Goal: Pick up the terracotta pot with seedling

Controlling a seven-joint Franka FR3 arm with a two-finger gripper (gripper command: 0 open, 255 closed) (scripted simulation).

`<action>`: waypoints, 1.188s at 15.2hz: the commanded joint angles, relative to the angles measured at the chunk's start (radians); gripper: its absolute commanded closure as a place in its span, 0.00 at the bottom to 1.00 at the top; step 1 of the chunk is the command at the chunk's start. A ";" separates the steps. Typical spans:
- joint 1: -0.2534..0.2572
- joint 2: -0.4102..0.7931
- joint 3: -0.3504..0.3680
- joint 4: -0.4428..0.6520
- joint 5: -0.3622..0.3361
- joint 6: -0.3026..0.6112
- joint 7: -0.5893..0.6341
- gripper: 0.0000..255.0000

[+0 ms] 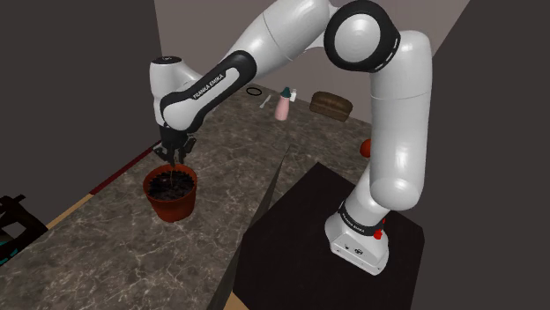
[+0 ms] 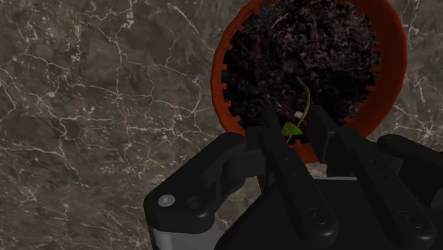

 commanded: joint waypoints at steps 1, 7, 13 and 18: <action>0.000 0.002 0.000 0.001 -0.001 0.000 0.000 1.00; -0.008 -0.052 0.011 0.009 0.017 -0.060 -0.008 1.00; -0.015 -0.102 0.020 0.024 0.034 -0.124 -0.017 1.00; -0.019 -0.126 0.024 0.035 0.042 -0.159 -0.021 1.00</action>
